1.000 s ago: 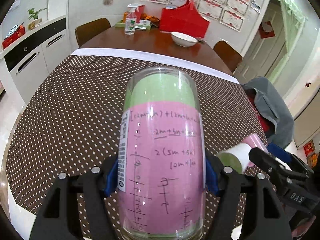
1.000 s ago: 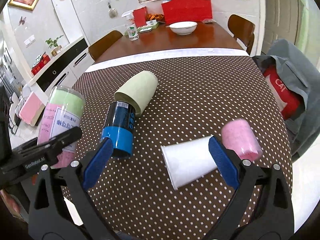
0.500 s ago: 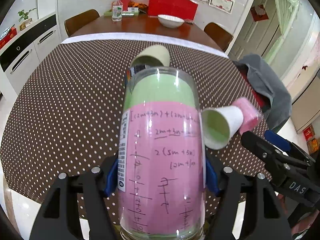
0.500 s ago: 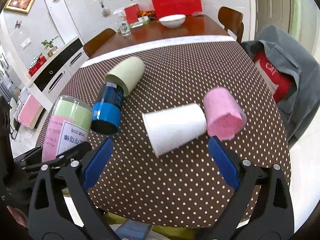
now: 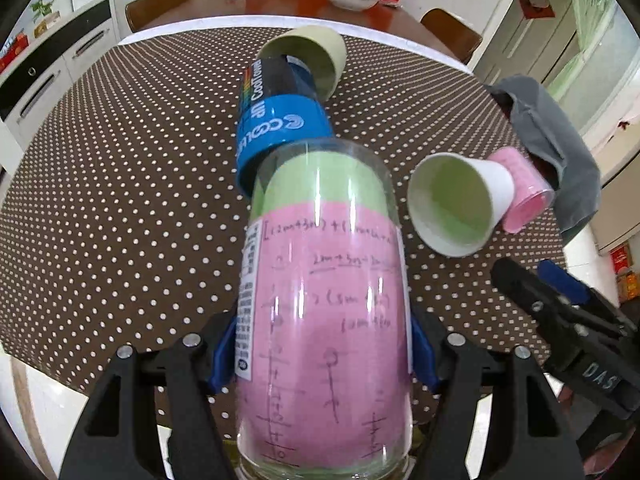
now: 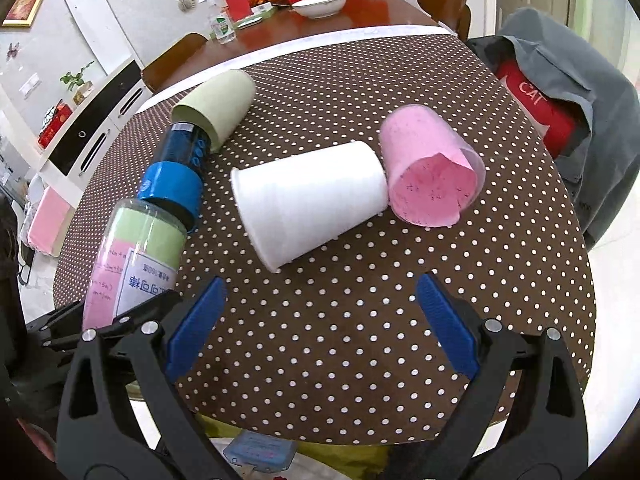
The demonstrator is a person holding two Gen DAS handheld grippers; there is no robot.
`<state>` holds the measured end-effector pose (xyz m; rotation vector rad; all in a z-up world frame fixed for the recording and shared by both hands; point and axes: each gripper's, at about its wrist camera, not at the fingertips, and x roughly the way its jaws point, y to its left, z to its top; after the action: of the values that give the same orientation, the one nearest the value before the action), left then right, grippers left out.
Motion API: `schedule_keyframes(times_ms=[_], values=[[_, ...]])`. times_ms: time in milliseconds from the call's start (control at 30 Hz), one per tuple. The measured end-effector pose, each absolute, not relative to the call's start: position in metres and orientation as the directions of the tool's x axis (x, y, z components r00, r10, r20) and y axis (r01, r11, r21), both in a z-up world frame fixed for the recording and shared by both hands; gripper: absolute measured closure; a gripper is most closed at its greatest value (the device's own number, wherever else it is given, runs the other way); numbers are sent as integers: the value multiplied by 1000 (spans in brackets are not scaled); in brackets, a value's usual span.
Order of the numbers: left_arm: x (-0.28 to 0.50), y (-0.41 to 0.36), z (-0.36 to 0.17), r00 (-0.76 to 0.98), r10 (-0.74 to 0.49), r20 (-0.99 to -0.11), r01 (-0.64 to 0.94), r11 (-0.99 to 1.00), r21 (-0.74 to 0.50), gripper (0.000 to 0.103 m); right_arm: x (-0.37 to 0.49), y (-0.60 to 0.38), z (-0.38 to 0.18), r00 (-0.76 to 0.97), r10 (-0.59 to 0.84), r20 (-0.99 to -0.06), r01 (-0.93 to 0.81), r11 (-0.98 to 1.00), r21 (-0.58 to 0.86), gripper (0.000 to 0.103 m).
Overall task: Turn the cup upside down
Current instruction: 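Carry the held jar toward the right tool with the left tool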
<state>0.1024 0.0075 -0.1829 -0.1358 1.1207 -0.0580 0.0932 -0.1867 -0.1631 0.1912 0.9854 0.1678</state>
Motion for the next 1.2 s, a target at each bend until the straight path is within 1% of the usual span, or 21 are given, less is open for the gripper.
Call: schedule_keyframes(times_ms=[133, 567, 867, 1033, 1200], values=[[107, 2, -187, 420, -102, -902, -21, 992, -122, 34, 96, -190, -163, 543, 227, -809, -42, 969, 244, 9], [118, -7, -193, 376, -126, -918, -33, 988, -149, 34, 93, -201, -159, 551, 224, -804, -24, 967, 252, 9], [114, -10, -184, 392, -125, -912, -8, 990, -139, 34, 87, -203, -152, 562, 232, -794, -31, 965, 260, 9], [116, -13, -192, 337, -148, -930, 12, 988, -153, 34, 84, -205, -148, 573, 236, -784, -30, 963, 268, 9], [113, -14, -192, 343, -153, -927, 12, 987, -158, 34, 81, -205, -146, 575, 241, -782, -30, 961, 274, 9]])
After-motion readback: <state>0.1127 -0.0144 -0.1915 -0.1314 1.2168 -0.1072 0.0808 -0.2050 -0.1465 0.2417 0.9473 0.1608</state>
